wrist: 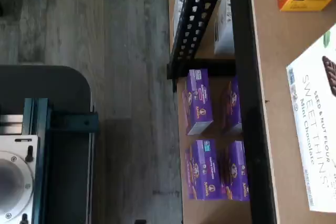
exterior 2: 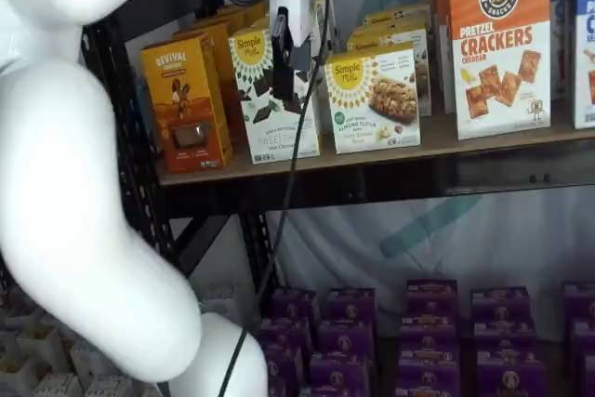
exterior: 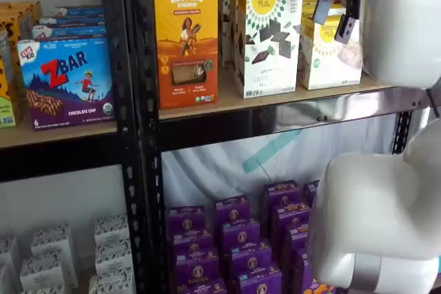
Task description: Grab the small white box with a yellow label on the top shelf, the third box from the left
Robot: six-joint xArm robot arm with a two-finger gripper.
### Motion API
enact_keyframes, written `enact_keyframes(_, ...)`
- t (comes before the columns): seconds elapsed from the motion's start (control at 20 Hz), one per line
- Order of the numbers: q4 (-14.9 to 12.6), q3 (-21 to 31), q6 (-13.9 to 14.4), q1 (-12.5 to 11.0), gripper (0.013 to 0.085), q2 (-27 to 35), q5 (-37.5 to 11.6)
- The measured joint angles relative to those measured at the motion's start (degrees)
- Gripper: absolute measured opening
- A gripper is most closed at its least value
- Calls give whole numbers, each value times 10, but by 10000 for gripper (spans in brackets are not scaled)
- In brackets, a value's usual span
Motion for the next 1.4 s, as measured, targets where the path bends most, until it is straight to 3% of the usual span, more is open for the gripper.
enact_keyframes(0.15,-22,-19,0,9,850,24,18)
enact_keyframes(0.3,-14,-21,-9,-2,850,34,13)
enact_keyframes(0.7,72,-5,-28,-47,850,36,-40)
enact_keyframes(0.85,96,-21,-31,-58,850,53,-50)
enact_keyframes(1.1,94,-66,-28,-53,850,99,-59)
enact_keyframes(1.4,59,-99,-26,-29,850,145,-94)
